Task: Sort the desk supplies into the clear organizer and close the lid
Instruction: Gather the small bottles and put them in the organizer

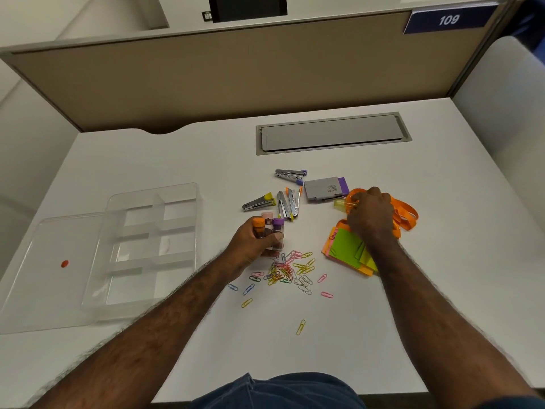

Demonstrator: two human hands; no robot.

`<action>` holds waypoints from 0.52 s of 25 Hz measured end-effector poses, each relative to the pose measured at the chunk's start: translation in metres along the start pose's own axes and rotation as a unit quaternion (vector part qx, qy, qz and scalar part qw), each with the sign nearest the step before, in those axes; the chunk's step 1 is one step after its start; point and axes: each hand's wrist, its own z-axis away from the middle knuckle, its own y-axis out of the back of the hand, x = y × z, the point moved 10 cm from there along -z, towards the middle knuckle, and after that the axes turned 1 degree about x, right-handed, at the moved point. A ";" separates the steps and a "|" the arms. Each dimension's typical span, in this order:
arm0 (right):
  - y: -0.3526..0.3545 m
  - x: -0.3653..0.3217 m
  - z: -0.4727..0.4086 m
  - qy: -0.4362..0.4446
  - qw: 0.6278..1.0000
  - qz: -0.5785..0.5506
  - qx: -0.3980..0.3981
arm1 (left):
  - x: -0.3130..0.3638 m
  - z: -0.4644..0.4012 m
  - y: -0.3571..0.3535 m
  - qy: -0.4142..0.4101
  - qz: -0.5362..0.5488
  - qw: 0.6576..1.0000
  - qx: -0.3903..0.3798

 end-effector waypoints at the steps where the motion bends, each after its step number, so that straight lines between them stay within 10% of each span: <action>1: 0.001 -0.001 0.002 0.000 1.000 0.002 -0.003 | 0.001 0.001 0.001 -0.003 0.001 1.000 0.001; 13: -0.002 -0.100 0.098 0.018 0.892 -0.426 -0.152 | 0.003 0.042 0.027 -0.020 0.100 0.994 0.047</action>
